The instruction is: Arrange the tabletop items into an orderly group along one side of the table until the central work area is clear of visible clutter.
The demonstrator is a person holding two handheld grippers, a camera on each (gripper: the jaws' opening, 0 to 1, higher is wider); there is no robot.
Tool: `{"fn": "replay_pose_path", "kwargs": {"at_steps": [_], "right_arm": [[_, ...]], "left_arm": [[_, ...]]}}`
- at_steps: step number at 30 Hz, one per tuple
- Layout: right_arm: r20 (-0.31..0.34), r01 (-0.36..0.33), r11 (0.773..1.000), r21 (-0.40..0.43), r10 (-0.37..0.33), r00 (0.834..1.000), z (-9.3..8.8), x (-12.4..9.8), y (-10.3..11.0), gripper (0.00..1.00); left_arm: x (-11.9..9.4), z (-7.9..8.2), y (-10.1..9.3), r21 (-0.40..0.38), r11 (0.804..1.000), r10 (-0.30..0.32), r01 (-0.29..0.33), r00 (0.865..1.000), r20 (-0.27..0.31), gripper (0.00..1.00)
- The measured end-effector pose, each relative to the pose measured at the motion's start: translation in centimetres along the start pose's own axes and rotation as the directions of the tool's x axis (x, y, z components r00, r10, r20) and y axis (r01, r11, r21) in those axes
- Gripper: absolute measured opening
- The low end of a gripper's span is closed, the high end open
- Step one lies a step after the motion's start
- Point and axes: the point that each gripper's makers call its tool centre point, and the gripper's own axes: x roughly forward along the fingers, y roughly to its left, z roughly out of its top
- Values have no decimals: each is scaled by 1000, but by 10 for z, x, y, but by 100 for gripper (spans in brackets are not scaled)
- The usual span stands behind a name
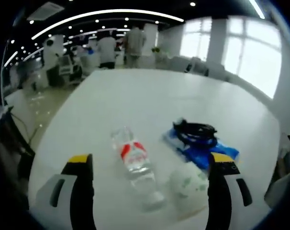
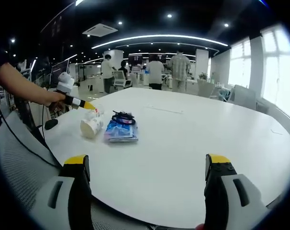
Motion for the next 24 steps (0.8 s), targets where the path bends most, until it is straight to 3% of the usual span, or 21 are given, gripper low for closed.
{"fn": "replay_pose_path", "kwargs": {"at_steps": [9,24], "right_arm": [[-6,5,1000,3,-5,1000,-2,1,-1,100],[-25,22,1000,7,-21,999,-5,1,-5,99]], "left_arm": [[19,-9,8,-85,996,2,-8,998,-66,99],[45,-27,17,-86,995,36,-54,979,-199,94]]}}
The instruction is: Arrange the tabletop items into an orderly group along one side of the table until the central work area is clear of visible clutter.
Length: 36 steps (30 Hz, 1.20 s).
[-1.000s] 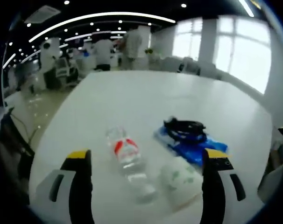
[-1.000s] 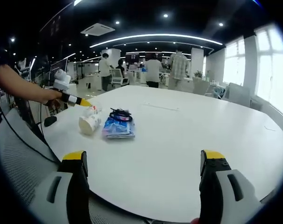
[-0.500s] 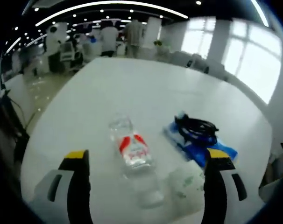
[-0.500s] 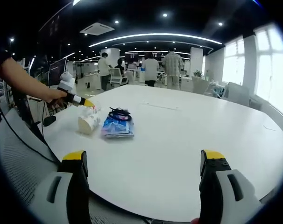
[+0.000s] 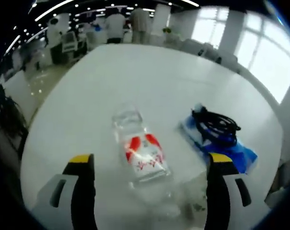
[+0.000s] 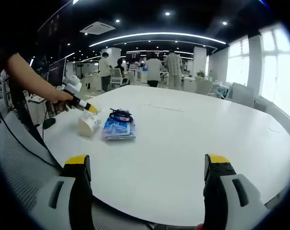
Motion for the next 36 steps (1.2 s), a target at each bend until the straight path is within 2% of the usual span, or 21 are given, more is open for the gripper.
{"fn": "replay_pose_path", "kwargs": {"at_steps": [2,10,14,19,25,28,29,30,36], "right_arm": [[-3,1,1000,0,-1,1000,0,0,0,98],[-3,1,1000,-6,-1,1000,-1,1,0,96],[-12,2,1000,-5,-2,1000,-2,2,0,95],[-26,0,1000,-5,0,1000,-4,2,0,93],[-34,0,1000,-5,0,999,-6,2,0,91],[-27,-1,1000,-6,1,1000,-5,2,0,89],[-26,-4,1000,-8,4,1000,-5,2,0,88],[-26,-10,1000,-11,10,1000,-5,2,1,87],[-31,-15,1000,-14,14,999,-6,2,3,86]], "left_arm": [[-2,-5,-1,-13,1000,6,-6,1000,-14,91],[5,-5,3,-22,999,38,-40,998,-56,83],[10,-8,6,-20,999,47,-49,994,-98,75],[16,-13,7,28,998,54,-50,988,-148,70],[21,-10,6,18,999,52,-50,987,-151,67],[21,-12,10,57,996,78,-69,981,-176,58],[20,-13,14,79,993,99,-85,977,-191,49],[19,-14,15,99,991,110,-92,974,-198,46],[19,-14,17,108,991,104,-84,975,-197,45]]}}
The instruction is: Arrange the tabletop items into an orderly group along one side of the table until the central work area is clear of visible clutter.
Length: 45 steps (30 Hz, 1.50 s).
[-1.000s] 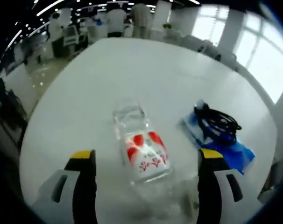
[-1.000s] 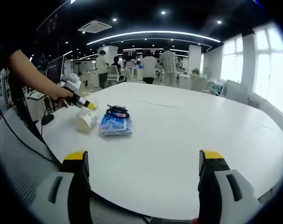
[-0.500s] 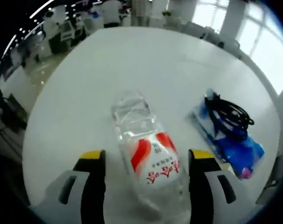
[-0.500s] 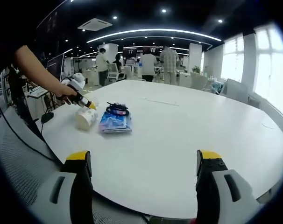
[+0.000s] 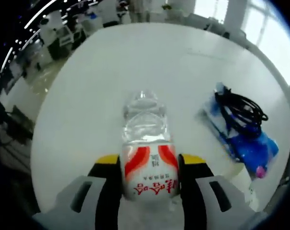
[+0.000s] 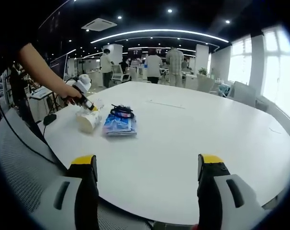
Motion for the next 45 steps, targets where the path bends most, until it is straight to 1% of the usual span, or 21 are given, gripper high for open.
{"fn": "replay_pose_path", "kwargs": {"at_steps": [7,9,10,12,14,15,20,25,29,33,37,41,45], "right_arm": [[-8,-5,1000,-4,5,1000,-1,0,1,85],[-9,-4,1000,-4,4,1000,-1,0,1,85],[-9,-4,1000,-4,4,1000,-1,0,1,85],[-9,-4,1000,-4,4,1000,-2,0,1,85],[-11,-5,1000,-5,5,1000,-2,0,1,85],[-11,-4,1000,-6,4,1000,-2,0,1,85],[-6,-2,1000,-5,2,1000,-1,0,0,85],[-4,5,1000,-5,-5,1000,-1,-1,-1,85],[-3,4,1000,-7,-4,1000,-1,-1,-1,85],[1,6,1000,-7,-6,1000,0,0,-2,85],[6,8,1000,-6,-8,1000,1,-1,-2,85],[5,5,1000,-9,-5,1000,1,-1,-1,85],[7,2,1000,-13,-2,1000,1,-1,-1,85]], "left_arm": [[0,0,1,-4,1000,14,-14,1000,-11,43],[-2,2,0,-90,996,-7,7,1000,-5,41],[-3,1,2,-107,994,-16,14,1000,-16,40],[-3,1,2,-78,997,-13,13,1000,-7,40],[-4,0,3,-46,999,-11,10,1000,-13,39],[-4,0,3,-42,999,-9,9,1000,-13,39],[-6,-1,3,-54,998,-16,15,1000,-16,38],[-7,-3,0,-52,998,-37,36,999,-14,37],[-8,-5,-4,-11,999,-44,44,999,-13,37],[-10,-7,-4,-16,999,-52,51,998,-26,36],[-12,-10,-3,5,998,-56,56,998,-39,35],[-16,-13,-1,7,998,-61,62,997,-38,35],[-24,-15,-2,9,997,-73,73,997,-33,35]]}}
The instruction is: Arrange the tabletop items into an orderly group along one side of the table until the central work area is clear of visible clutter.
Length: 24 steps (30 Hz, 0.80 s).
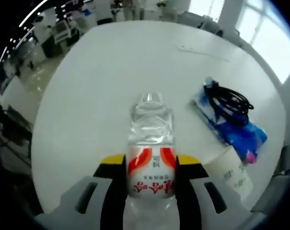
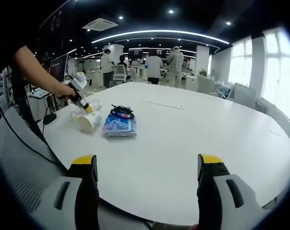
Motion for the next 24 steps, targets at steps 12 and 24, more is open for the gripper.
{"fn": "replay_pose_path", "kwargs": {"at_steps": [12,24], "right_arm": [[15,-6,1000,-5,6,1000,3,-1,1,87],[9,-39,999,-5,39,999,3,0,7,94]], "left_arm": [[-23,-19,-10,34,999,-28,29,999,-26,35],[-44,-42,-27,137,989,-52,59,997,-48,35]]}}
